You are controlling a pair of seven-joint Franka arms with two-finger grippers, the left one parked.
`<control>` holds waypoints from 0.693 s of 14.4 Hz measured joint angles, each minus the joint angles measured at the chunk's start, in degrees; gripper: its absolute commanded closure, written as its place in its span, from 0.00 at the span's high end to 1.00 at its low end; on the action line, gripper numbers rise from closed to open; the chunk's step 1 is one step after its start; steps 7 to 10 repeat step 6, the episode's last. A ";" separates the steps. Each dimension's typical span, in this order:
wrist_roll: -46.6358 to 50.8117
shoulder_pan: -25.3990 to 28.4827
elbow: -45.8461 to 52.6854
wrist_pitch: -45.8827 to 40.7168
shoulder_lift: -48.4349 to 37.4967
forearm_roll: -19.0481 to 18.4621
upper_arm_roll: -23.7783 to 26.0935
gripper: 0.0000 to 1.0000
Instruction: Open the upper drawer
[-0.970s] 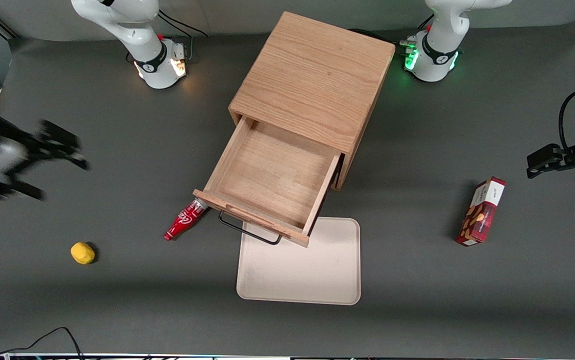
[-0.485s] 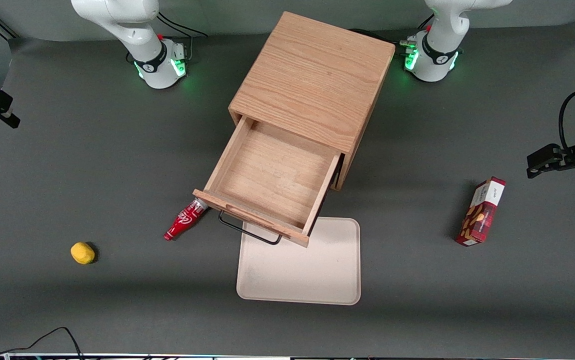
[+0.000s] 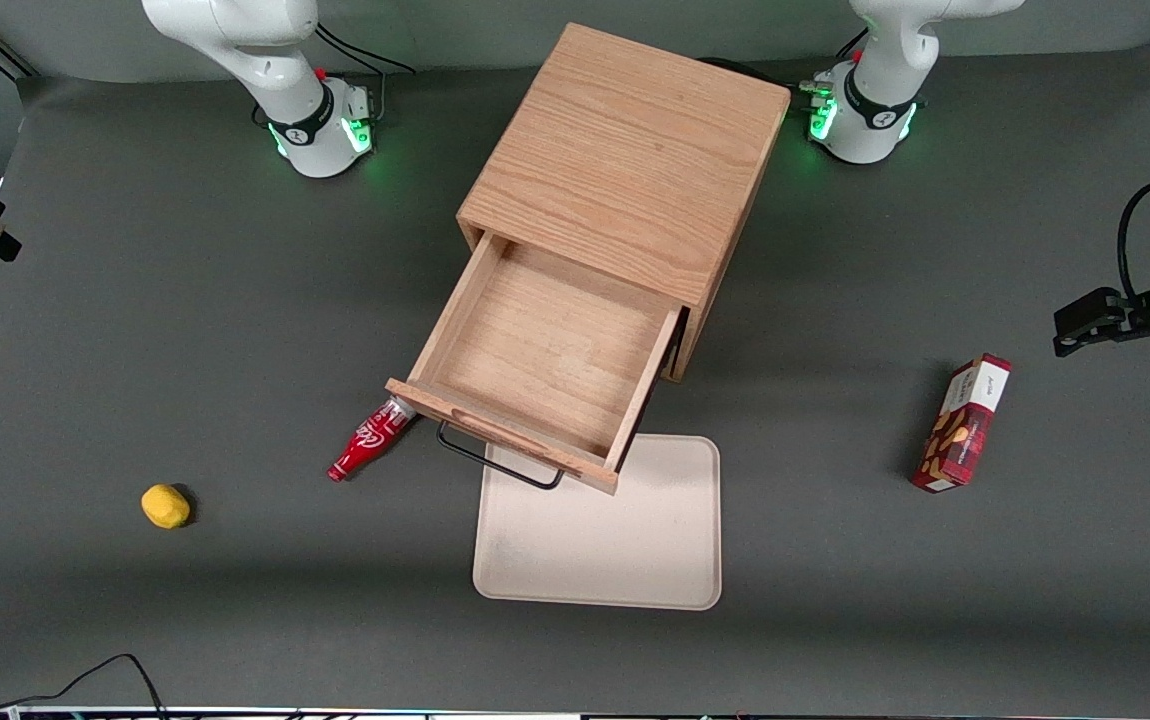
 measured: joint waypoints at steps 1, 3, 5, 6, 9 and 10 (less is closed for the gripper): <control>0.00 0.07 0.17 0.05 0.03 0.00 0.05 1.00; 0.00 0.18 0.31 0.13 0.03 0.00 0.08 1.00; 0.00 0.22 0.32 0.15 0.03 0.00 0.14 1.00; 0.00 0.31 0.32 0.15 0.07 0.00 0.17 1.00; 0.00 0.31 0.32 0.15 0.07 0.00 0.17 1.00; 0.00 0.31 0.32 0.15 0.07 0.00 0.17 1.00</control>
